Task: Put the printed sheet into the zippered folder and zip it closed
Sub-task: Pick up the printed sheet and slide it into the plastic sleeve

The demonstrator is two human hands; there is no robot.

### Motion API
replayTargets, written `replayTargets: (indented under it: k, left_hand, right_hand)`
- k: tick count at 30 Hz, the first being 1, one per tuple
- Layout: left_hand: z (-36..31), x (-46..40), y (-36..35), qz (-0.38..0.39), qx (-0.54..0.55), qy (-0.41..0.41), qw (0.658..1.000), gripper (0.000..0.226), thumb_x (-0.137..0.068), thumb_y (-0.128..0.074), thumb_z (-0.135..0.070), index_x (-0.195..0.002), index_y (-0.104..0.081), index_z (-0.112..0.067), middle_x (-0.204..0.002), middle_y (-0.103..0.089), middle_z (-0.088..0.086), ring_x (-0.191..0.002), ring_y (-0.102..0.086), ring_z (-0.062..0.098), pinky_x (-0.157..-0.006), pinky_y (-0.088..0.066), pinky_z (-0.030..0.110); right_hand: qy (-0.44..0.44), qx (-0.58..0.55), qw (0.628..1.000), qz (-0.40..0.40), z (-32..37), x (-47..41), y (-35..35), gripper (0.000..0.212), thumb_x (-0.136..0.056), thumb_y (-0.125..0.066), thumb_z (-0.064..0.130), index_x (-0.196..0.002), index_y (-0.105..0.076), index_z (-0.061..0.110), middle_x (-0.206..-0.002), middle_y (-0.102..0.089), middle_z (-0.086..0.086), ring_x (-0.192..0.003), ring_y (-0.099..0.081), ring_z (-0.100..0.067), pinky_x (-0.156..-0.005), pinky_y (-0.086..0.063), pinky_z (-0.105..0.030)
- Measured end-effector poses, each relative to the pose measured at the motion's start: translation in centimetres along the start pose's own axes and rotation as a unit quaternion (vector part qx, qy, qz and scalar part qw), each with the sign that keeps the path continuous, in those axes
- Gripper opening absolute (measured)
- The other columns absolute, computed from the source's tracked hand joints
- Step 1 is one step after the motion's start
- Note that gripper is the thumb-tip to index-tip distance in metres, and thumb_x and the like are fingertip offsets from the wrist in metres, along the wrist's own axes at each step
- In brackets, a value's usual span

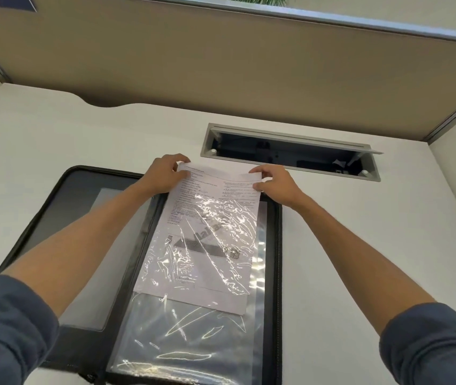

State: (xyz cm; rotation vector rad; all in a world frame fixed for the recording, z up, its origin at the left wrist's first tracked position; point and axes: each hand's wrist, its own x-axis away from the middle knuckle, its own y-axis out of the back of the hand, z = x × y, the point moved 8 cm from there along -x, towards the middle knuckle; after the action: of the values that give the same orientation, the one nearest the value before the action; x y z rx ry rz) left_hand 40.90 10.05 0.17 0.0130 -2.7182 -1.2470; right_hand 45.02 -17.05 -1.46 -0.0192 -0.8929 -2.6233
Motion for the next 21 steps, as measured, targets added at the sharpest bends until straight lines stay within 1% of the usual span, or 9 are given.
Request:
replayTargets:
  k: [2,3,6,9,11,13,16,18,21]
  left_hand:
    - [0.1,0.3,0.4,-0.028,-0.007,-0.008,1.000,0.029,-0.093,-0.060,-0.027,-0.118,-0.065,-0.014,-0.082,-0.060,0.004,-0.074,-0.055,0.018,-0.060,-0.039,0.025]
    - [0.2,0.4,0.5,-0.036,-0.008,-0.006,0.999,0.028,-0.093,-0.059,-0.027,-0.117,-0.066,-0.014,-0.079,-0.060,0.003,-0.072,-0.054,0.017,-0.059,-0.038,0.025]
    - [0.8,0.8,0.5,-0.032,-0.024,0.009,0.999,0.029,-0.094,-0.059,-0.026,-0.119,-0.067,-0.014,-0.085,-0.063,0.005,-0.077,-0.056,0.020,-0.069,-0.040,0.026]
    - [1.4,1.3,0.0,-0.019,-0.038,0.032,0.999,0.030,-0.094,-0.058,-0.025,-0.121,-0.067,-0.015,-0.094,-0.066,0.009,-0.079,-0.055,0.020,-0.074,-0.042,0.027]
    - [1.5,1.7,-0.3,-0.021,-0.049,0.033,0.998,0.030,-0.093,-0.057,-0.023,-0.119,-0.068,-0.014,-0.085,-0.063,0.004,-0.075,-0.055,0.019,-0.071,-0.042,0.027]
    - [1.2,2.1,-0.3,-0.024,-0.067,0.023,0.997,0.027,-0.093,-0.056,-0.021,-0.114,-0.070,-0.013,-0.082,-0.060,0.002,-0.080,-0.059,0.022,-0.073,-0.045,0.029]
    - [0.7,2.7,-0.4,-0.033,-0.091,-0.007,0.995,0.024,-0.093,-0.055,-0.019,-0.105,-0.074,-0.010,-0.097,-0.062,0.008,-0.095,-0.061,0.027,-0.080,-0.048,0.033]
    - [0.5,3.3,-0.5,-0.042,-0.102,-0.023,0.994,0.026,-0.093,-0.054,-0.022,-0.104,-0.074,-0.010,-0.110,-0.059,0.008,-0.101,-0.058,0.025,-0.083,-0.047,0.035]
    - [0.4,4.2,-1.2,-0.043,-0.119,-0.040,0.991,0.031,-0.094,-0.054,-0.029,-0.112,-0.071,-0.010,-0.116,-0.059,0.007,-0.109,-0.055,0.026,-0.087,-0.046,0.037]
  right_hand:
    - [-0.004,-0.008,1.000,0.017,0.0,0.2,-0.3,0.023,-0.086,-0.070,0.013,-0.106,-0.063,0.020,-0.110,-0.059,0.003,-0.096,-0.061,-0.015,-0.061,-0.052,-0.009]
    - [-0.005,-0.007,1.000,0.024,-0.1,0.3,-0.4,0.023,-0.086,-0.069,0.013,-0.106,-0.063,0.021,-0.109,-0.060,0.004,-0.097,-0.062,-0.016,-0.062,-0.053,-0.009]
    - [-0.003,0.009,0.999,0.037,0.1,0.6,-0.7,0.024,-0.087,-0.067,0.013,-0.110,-0.063,0.021,-0.112,-0.060,0.003,-0.098,-0.060,-0.016,-0.058,-0.051,-0.008]
    - [0.001,0.044,0.998,0.047,0.3,0.9,-0.9,0.027,-0.089,-0.065,0.015,-0.116,-0.065,0.017,-0.118,-0.062,-0.001,-0.099,-0.059,-0.015,-0.063,-0.049,-0.010]
    - [0.008,0.067,0.996,0.053,0.5,1.1,-1.1,0.025,-0.091,-0.062,0.017,-0.115,-0.067,0.014,-0.120,-0.063,-0.003,-0.099,-0.058,-0.015,-0.069,-0.046,-0.014]
    - [0.015,0.086,0.995,0.056,0.7,1.4,-1.3,0.023,-0.095,-0.057,0.019,-0.114,-0.069,0.014,-0.121,-0.065,-0.005,-0.101,-0.057,-0.016,-0.077,-0.045,-0.020]
    - [0.023,0.114,0.992,0.055,1.0,1.9,-1.4,0.026,-0.099,-0.050,0.019,-0.114,-0.070,0.013,-0.121,-0.066,-0.005,-0.104,-0.056,-0.018,-0.087,-0.044,-0.028]
    - [0.026,0.120,0.991,0.057,1.1,2.3,-1.7,0.026,-0.098,-0.052,0.021,-0.113,-0.071,0.012,-0.118,-0.068,-0.005,-0.101,-0.058,-0.017,-0.085,-0.045,-0.027]
    - [0.020,0.126,0.989,0.073,1.0,2.7,-2.3,0.026,-0.093,-0.059,0.030,-0.111,-0.072,0.015,-0.115,-0.069,-0.003,-0.099,-0.062,-0.020,-0.079,-0.047,-0.027]
